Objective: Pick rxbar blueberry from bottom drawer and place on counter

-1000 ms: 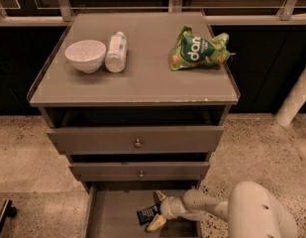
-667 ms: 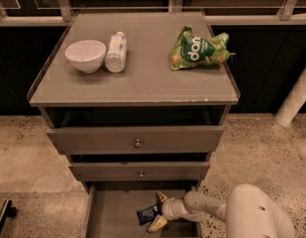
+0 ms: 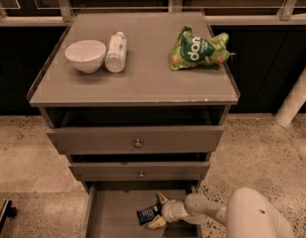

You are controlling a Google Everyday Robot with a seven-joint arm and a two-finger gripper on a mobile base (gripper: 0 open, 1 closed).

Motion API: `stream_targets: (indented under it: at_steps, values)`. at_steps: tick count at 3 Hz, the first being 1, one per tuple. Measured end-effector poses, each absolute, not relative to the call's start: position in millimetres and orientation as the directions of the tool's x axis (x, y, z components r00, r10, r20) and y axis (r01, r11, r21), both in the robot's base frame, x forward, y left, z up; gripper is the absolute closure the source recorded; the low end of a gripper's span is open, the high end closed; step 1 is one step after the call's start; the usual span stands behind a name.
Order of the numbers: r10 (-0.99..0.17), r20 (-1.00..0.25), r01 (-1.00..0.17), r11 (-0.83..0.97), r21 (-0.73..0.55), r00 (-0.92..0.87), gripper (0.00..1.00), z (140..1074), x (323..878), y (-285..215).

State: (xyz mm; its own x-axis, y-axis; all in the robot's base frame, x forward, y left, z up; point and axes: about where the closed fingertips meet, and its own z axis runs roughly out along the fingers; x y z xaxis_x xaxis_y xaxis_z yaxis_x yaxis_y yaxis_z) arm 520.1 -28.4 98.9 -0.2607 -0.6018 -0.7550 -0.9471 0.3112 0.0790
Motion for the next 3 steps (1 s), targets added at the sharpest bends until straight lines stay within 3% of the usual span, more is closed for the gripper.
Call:
stream_targets:
  at_steps: [3]
  values:
    - [-0.602,-0.755,-0.947,0.311,0.079,-0.261,0.87,98.9,520.0,-28.3]
